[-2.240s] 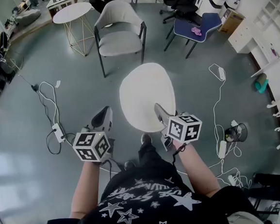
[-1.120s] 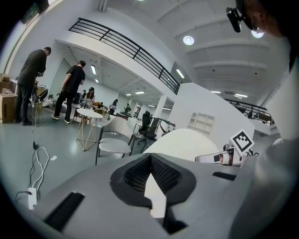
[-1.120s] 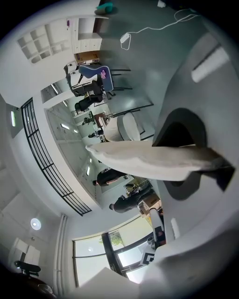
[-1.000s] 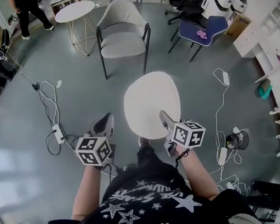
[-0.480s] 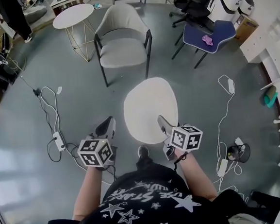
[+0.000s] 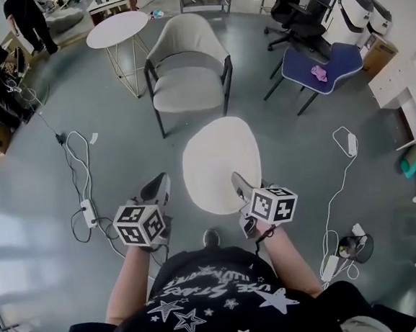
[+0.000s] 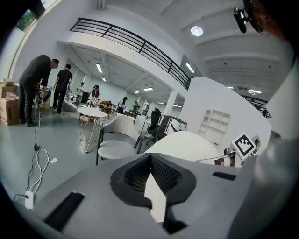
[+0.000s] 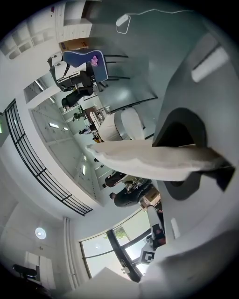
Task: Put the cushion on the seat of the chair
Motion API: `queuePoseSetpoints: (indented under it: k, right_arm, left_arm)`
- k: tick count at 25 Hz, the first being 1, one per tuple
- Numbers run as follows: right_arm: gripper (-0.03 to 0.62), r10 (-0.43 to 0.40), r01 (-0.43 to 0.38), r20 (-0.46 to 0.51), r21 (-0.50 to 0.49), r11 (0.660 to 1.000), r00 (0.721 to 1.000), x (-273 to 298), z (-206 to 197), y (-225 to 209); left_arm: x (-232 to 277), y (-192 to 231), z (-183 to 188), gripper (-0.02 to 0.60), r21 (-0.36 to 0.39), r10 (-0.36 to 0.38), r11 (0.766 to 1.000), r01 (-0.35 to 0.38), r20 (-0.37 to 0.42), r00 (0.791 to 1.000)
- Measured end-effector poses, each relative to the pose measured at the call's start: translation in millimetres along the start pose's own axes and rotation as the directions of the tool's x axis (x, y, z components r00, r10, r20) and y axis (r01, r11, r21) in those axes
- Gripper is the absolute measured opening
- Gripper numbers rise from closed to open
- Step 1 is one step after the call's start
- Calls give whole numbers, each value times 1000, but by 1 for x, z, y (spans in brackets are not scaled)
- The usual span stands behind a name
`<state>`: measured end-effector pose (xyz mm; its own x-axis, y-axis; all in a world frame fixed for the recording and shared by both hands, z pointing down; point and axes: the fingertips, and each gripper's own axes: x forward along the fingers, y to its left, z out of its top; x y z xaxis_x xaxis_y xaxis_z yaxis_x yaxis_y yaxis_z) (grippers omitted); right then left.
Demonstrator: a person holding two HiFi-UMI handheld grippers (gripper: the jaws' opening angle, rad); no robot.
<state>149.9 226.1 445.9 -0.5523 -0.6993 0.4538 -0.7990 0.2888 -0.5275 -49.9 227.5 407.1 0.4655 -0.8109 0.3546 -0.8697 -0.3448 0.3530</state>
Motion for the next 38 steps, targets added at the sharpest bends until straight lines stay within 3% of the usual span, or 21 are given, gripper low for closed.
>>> queuePoseSetpoints:
  k: [8, 15, 27, 38]
  right_arm:
    - [49, 39, -39, -2, 8, 999, 999, 14, 15, -13]
    - [51, -15, 15, 11, 41, 999, 1000, 31, 25, -31]
    - [51, -130, 123, 53, 119, 985, 990, 103, 74, -51]
    - [51, -198, 189, 53, 147, 971, 979, 186, 121, -36]
  left_arm:
    - [28, -17, -1, 8, 10, -16, 1000, 16, -14, 1000]
    - [53, 3, 8, 8, 1, -17, 1000, 17, -37, 999]
    - [137, 66, 58, 8, 5, -115, 993, 116, -80, 990]
    - [193, 143, 114, 8, 5, -174, 985, 175, -110, 979]
